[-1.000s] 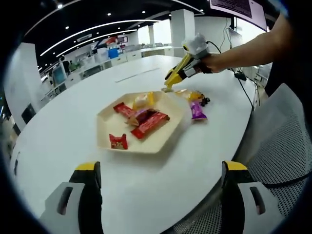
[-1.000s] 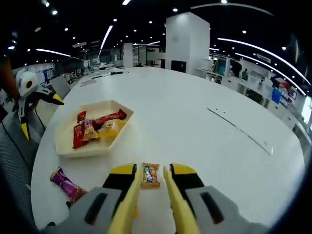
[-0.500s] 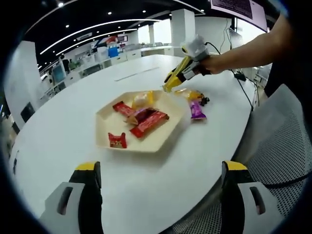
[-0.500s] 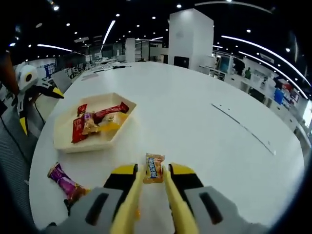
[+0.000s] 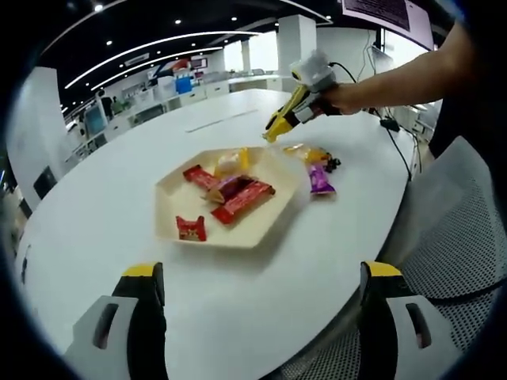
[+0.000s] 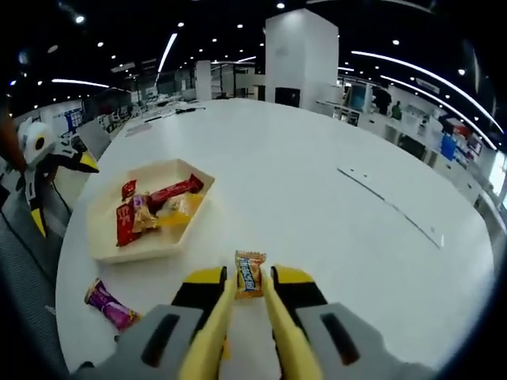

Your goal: Place the target food into the container with the food tongs after gripping and lifting it, then release it inside without dropping or visibly crushing the food.

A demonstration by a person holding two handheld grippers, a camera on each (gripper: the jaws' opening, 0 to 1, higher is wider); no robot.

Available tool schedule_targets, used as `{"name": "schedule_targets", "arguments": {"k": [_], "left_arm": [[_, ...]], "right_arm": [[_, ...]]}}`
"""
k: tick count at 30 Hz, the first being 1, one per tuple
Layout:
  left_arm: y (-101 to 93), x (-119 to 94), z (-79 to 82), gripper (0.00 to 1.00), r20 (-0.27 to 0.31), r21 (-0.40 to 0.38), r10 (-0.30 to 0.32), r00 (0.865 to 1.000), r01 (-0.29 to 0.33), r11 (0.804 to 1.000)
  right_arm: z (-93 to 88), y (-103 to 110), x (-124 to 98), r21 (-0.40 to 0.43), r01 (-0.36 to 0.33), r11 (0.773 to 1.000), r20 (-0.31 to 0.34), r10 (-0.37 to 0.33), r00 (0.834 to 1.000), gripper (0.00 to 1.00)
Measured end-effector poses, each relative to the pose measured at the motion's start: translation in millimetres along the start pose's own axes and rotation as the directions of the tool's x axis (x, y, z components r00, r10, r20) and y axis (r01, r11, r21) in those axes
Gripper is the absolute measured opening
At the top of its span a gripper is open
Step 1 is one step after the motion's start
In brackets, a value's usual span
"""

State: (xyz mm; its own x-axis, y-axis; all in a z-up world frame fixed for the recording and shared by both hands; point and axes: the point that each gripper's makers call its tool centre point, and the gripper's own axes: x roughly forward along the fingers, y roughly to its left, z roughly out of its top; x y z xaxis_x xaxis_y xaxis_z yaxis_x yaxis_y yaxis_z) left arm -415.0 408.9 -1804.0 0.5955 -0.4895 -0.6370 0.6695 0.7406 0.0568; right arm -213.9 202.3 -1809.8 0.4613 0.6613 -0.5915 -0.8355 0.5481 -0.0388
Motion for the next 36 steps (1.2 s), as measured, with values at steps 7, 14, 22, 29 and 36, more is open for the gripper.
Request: {"name": "schedule_targets", "arguments": {"k": [7, 14, 22, 29, 36], "left_arm": [[-0.9, 0, 0.7, 0.99, 0.005, 0.004, -0.003, 1.0, 0.003, 1.0], [-0.8, -1, 4.3, 0.99, 0.025, -0.006, -0.007, 1.0, 0.007, 1.0], [0.6, -3, 8.0, 0.99, 0.042, -0.008, 0.004, 0.999, -0.003, 1.0], [3.1, -3, 8.1, 0.99, 0.045, -0.003, 0.014, 0.999, -0.014, 1.0], [3.1, -4, 11.6, 0.99, 0.066, -0.005, 0.012, 0.998, -0.012, 1.0]], "right_arm": [[16.7, 2, -12, -0.014, 0.005, 1.0, 0.023, -0.004, 1.0, 0.21], [33.6, 0, -25, -0.025, 0.009, 1.0, 0.049, -0.008, 0.999, 0.21], [42.2, -2, -34, -0.03, 0.022, 0.999, 0.059, -0.021, 0.998, 0.21], [56.7, 9, -37, -0.059, 0.004, 0.998, 0.054, -0.001, 0.999, 0.21], [73.1, 15, -40, -0.071, -0.003, 0.997, 0.061, 0.008, 0.998, 0.21]]}}
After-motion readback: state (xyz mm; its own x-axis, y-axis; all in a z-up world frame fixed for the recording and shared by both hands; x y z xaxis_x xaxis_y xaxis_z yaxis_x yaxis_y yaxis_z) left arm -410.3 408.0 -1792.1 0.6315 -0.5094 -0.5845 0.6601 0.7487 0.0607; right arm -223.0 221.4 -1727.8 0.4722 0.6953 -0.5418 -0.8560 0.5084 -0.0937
